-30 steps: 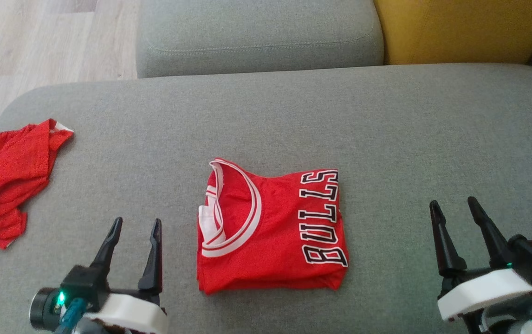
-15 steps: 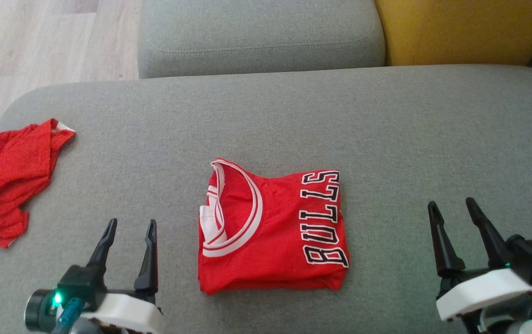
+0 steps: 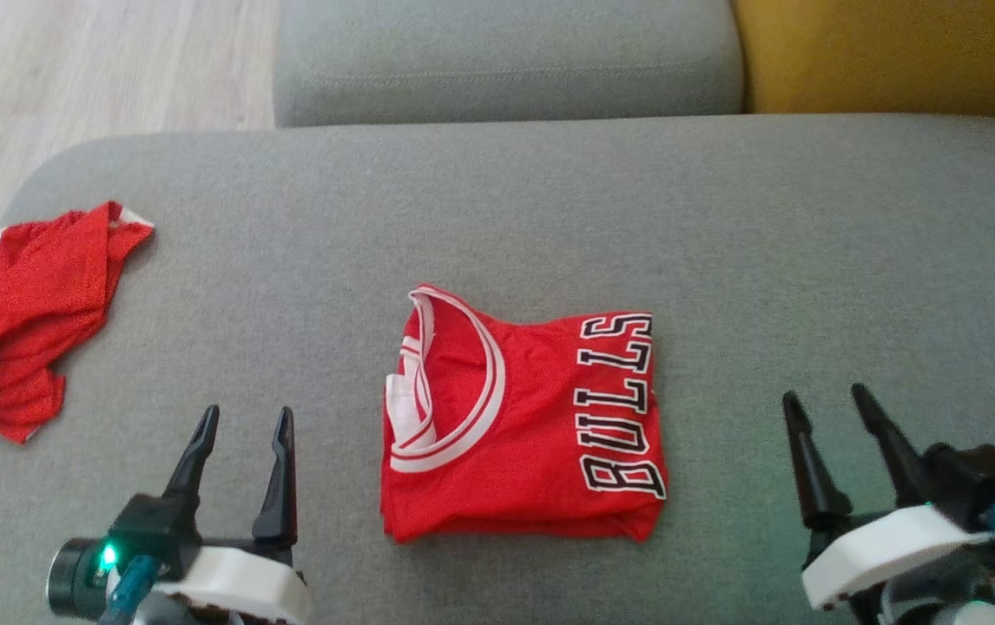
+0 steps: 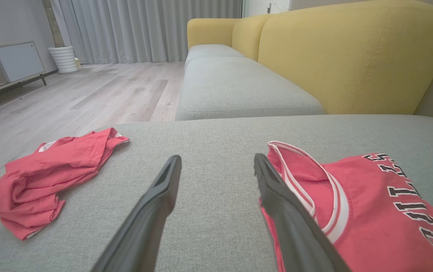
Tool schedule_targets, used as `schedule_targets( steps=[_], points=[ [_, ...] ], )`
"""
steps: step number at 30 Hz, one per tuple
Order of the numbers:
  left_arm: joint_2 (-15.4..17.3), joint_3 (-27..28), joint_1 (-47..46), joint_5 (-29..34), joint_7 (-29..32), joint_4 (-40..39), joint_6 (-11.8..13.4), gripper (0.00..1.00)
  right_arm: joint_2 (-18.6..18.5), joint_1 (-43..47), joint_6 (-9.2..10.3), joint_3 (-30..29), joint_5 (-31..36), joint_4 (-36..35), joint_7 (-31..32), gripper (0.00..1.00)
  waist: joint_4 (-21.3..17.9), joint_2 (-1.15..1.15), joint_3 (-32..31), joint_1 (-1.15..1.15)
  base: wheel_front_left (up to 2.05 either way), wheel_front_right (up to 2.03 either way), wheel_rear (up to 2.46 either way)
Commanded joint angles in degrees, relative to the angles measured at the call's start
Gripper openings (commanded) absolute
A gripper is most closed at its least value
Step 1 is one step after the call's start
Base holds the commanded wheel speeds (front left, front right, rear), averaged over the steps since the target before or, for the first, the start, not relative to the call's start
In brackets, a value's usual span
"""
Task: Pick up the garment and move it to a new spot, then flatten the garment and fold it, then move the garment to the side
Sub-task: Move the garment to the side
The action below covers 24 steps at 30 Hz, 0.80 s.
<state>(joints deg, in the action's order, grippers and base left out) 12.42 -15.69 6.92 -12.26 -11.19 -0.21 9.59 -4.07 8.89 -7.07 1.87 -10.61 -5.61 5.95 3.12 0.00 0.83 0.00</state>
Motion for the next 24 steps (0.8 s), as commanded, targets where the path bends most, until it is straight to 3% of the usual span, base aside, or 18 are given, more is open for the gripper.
schedule_targets(
  steps=[1,15,21,22,23,24],
  points=[
    [0.64,2.10,-3.47,0.50,-0.75,-2.35,0.20,1.00,-0.85,-2.52,-0.42,1.97,-0.48,-0.84,0.17,1.00,0.86,0.00,1.08,0.00,0.00,0.00,0.00],
    [-1.96,1.27,-10.99,0.50,-3.51,-0.84,-1.27,1.00,-0.14,-13.12,-0.42,6.56,-3.49,21.41,0.11,1.00,8.82,0.00,8.08,0.00,0.00,0.00,0.00],
    [-2.78,1.28,-12.69,0.77,-3.75,0.03,-2.10,1.00,0.31,-16.05,-0.42,7.47,-3.58,27.22,2.01,1.00,9.76,0.00,9.39,0.00,0.00,0.00,0.00],
    [-2.90,1.42,-12.91,0.86,-3.77,-0.03,-2.22,1.00,0.39,-16.47,-0.42,7.64,-3.87,27.73,2.24,0.78,9.72,0.00,9.58,0.00,0.00,0.00,0.00],
    [-3.02,1.57,-13.05,0.98,-3.78,-0.16,-2.33,1.00,0.46,-16.84,-0.42,7.86,-4.08,28.12,2.50,0.00,9.57,0.00,9.78,0.00,0.00,0.00,0.00],
    [-3.12,1.71,-13.15,1.12,-3.78,-0.30,-2.46,1.00,0.51,-17.20,-0.42,7.98,-4.24,28.40,2.60,0.00,9.32,0.00,9.95,0.00,0.00,0.00,0.00]
  ],
)
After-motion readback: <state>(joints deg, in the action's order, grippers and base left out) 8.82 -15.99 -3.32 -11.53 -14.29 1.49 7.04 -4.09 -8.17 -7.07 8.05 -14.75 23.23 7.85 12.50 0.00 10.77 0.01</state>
